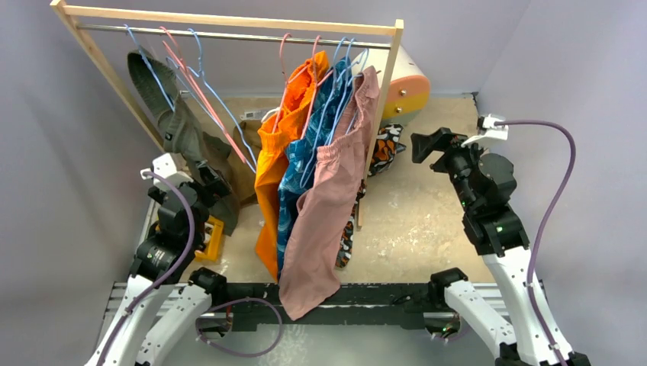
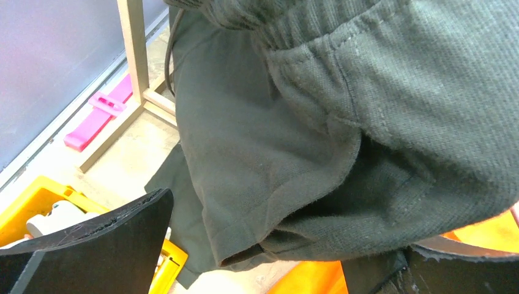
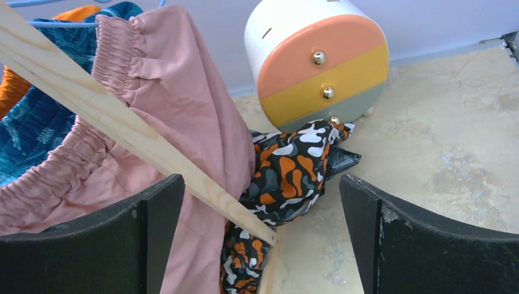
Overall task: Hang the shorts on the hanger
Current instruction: Pick up the shorts from the center of the board.
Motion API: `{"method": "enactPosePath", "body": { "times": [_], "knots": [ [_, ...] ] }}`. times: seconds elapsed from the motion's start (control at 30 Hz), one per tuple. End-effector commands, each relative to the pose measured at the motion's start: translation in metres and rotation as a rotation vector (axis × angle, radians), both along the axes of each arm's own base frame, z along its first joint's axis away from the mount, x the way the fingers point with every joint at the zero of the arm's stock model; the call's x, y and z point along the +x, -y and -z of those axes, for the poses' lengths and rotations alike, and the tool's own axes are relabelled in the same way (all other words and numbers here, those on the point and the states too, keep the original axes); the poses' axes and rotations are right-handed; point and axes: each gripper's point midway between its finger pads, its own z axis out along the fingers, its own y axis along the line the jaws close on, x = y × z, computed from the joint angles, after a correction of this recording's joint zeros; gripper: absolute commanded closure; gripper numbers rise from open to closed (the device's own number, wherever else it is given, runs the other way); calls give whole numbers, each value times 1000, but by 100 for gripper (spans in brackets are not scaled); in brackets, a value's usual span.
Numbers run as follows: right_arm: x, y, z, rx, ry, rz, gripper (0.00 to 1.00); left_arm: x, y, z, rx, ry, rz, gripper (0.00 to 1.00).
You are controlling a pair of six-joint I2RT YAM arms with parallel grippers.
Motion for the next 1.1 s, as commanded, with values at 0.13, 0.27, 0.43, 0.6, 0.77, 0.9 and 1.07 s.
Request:
{"method": "enactPosePath", "body": {
  "times": [0.13, 0.27, 0.43, 0.6, 0.77, 0.9, 1.07],
  "knots": [
    [-4, 6, 0, 19, 6, 28, 1, 1, -4, -14, -26, 52, -24, 2],
    [-3, 4, 1, 60, 18, 28, 1, 3, 3, -14, -30, 49, 10, 1],
    [-6, -2, -13, 122, 84, -1, 1, 2, 10, -15, -35, 71, 61, 2],
    [19, -12, -10, 110, -8, -13, 1, 4, 15, -13, -25, 61, 87, 1],
    [54, -10, 25, 156, -116, 72, 1, 6, 15, -10, -18, 53, 85, 1],
    [74, -22, 55, 233, -167, 35, 4, 7, 11, -5, -5, 25, 61, 2],
    [95, -26, 105, 285, -234, 38, 9, 8, 11, -3, 6, 15, 59, 2]
  ]
}}
